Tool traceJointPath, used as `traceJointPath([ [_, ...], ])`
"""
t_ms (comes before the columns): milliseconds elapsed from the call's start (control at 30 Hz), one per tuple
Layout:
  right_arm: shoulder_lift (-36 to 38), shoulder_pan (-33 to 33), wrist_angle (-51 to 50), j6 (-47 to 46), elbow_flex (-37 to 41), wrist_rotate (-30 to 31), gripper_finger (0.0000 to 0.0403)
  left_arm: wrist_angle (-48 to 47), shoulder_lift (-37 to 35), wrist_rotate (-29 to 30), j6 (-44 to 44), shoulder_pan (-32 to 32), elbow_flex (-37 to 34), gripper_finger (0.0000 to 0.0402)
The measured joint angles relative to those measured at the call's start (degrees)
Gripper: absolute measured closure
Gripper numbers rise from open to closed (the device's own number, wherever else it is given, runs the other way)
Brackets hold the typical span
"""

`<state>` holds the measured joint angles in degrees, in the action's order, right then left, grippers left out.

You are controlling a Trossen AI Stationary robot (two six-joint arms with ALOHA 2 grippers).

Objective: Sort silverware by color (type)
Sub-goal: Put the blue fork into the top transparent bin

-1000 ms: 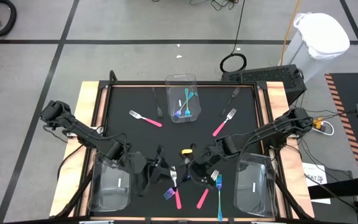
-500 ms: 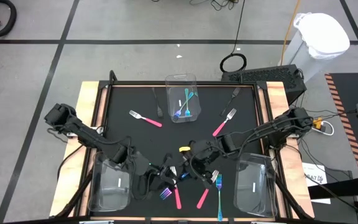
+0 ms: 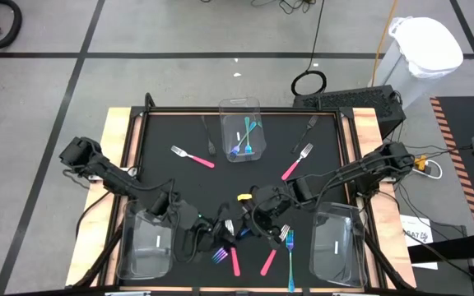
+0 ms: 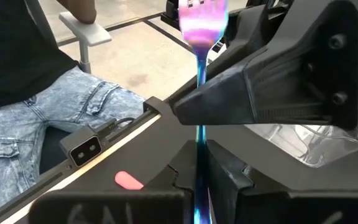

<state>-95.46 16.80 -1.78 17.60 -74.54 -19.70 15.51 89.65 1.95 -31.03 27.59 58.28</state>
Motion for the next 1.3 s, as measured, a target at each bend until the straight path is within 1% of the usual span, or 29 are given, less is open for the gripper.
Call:
traceJointPath([
  [67, -0.04, 0.02, -0.05, -0.06, 0.0, 0.2, 0.0385, 0.3, -0.02, -0.02, 0.12, -0.32, 0.01, 0.0389],
  [233, -0.04, 0.01, -0.36, -1.76, 0.0, 0.86, 0.037, 0.12, -0.02, 0.01, 1.66, -0.72, 0.02, 0.0393],
  [400, -0.04, 0.73, -0.71, -3.52, 0.0, 7.65, 0.0331, -0.79, -0.18, 0.11, 2.25, -1.0, -0.01, 0.0397],
  [467, 0.28, 1.22, -1.82, -4.37, 0.0, 11.13, 0.031, -0.83, -0.2, 1.6, 2.68, -0.96, -0.02, 0.0398],
  [533, 1.08, 1.66, -4.01, -5.53, 0.0, 15.8, 0.0289, -0.87, -0.43, 5.04, 3.79, -0.98, -0.07, 0.0399],
  [567, 1.55, 1.91, -4.98, -6.11, 0.0, 18.97, 0.0279, -0.96, -0.81, 7.9, 4.8, -0.97, -0.09, 0.0399],
  [633, 2.89, 2.69, -6.87, -7.0, 0.0, 26.69, 0.0262, -0.61, -1.79, 14.72, 7.92, -1.09, -0.07, 0.0399],
  [700, 4.27, 3.73, -8.61, -8.01, 0.0, 34.99, 0.025, -1.69, -3.0, 18.98, 10.73, -1.55, 0.0, 0.04],
  [767, 5.44, 5.03, -9.4, -8.8, 0.0, 42.99, 0.0243, -2.94, -4.05, 19.97, 13.9, -2.23, 0.0, 0.04],
  [800, 5.85, 5.56, -9.76, -9.12, 0.0, 45.97, 0.0242, -2.78, -4.34, 20.17, 15.36, -2.54, 0.01, 0.04],
  [867, 6.06, 6.39, -10.02, -9.34, 0.0, 49.19, 0.0242, -2.85, -4.98, 21.45, 18.12, -2.77, 0.02, 0.04],
  [967, 5.97, 6.71, -10.27, -9.01, 0.0, 49.98, 0.0245, -1.76, -5.14, 26.41, 20.87, -2.77, 0.02, 0.04],
  [1033, 5.68, 6.78, -10.08, -9.06, 0.0, 49.99, 0.025, -1.97, -5.11, 28.3, 21.39, -2.82, 0.02, 0.0401],
  [1300, 5.62, 6.06, -9.99, -9.82, 0.0, 49.92, 0.0271, -0.45, -5.09, 28.59, 21.72, -2.82, 0.02, 0.0401],
])
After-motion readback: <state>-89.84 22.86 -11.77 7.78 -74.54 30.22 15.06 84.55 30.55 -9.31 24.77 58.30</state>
